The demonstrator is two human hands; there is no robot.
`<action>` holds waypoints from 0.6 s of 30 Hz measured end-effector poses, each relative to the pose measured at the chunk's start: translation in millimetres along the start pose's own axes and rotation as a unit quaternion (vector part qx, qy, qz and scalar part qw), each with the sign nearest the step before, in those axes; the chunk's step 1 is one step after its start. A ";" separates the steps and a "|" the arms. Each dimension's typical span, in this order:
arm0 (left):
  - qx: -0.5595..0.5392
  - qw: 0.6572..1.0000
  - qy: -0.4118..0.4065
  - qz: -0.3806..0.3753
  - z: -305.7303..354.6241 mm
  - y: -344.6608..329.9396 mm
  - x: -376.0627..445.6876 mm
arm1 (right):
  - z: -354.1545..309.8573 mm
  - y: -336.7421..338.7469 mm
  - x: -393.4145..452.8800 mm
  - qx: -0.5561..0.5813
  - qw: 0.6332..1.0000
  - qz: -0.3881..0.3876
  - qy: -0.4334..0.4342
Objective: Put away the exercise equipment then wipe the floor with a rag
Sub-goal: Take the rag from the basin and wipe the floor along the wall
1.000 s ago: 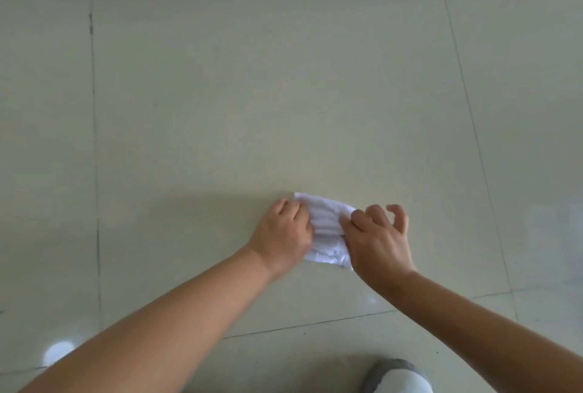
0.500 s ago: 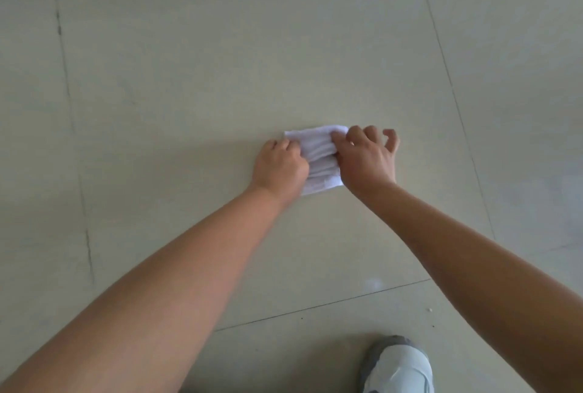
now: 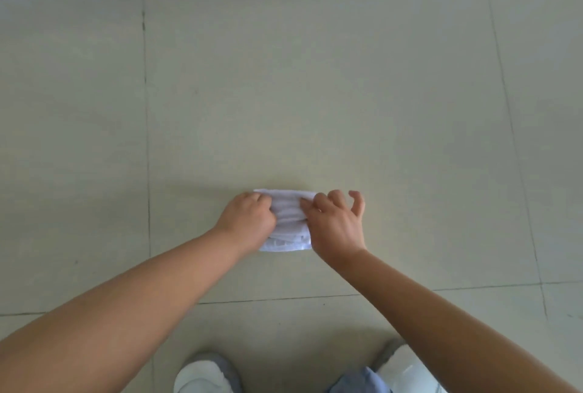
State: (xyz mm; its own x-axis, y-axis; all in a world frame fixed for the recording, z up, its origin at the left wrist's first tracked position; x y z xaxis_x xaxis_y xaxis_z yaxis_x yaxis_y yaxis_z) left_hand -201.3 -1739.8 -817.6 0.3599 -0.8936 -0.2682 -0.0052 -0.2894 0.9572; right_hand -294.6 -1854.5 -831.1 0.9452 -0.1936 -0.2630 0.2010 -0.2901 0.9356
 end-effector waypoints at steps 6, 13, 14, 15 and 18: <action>-0.047 0.995 -0.012 0.090 58.7 22.0 73.2 | 95.6 20.6 -1.4 -0.021 0.990 0.103 -0.097; -0.057 0.983 0.124 0.120 14.7 29.6 94.6 | 80.3 43.4 71.6 0.032 0.993 0.026 -0.113; -0.047 0.980 0.145 0.127 0.2 23.9 87.0 | 65.5 43.1 82.4 0.042 0.993 0.008 -0.113; -0.045 0.977 0.161 0.130 -14.8 16.1 76.2 | 48.5 41.1 93.3 0.055 0.993 -0.010 -0.103; -0.061 0.974 0.195 0.101 -47.5 -7.0 26.7 | -11.2 35.6 110.4 0.054 0.997 -0.025 -0.046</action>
State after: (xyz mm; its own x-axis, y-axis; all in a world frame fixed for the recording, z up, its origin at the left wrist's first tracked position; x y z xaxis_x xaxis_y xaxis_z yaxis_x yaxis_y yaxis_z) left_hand -147.4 -1745.4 -826.2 0.6903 -0.7227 -0.0350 -0.0099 -0.0577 0.9983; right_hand -180.2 -1875.7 -824.1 0.9063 -0.2599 -0.3332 0.2130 -0.3999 0.8914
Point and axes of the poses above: each hand's wrist, its own x-axis towards the middle knuckle, its own y-axis out of the back of the hand, z = x × y, the point moved 2 cm from there along x, towards the middle knuckle, and after that the axes turned 2 degrees about x, right-handed, at the moved point
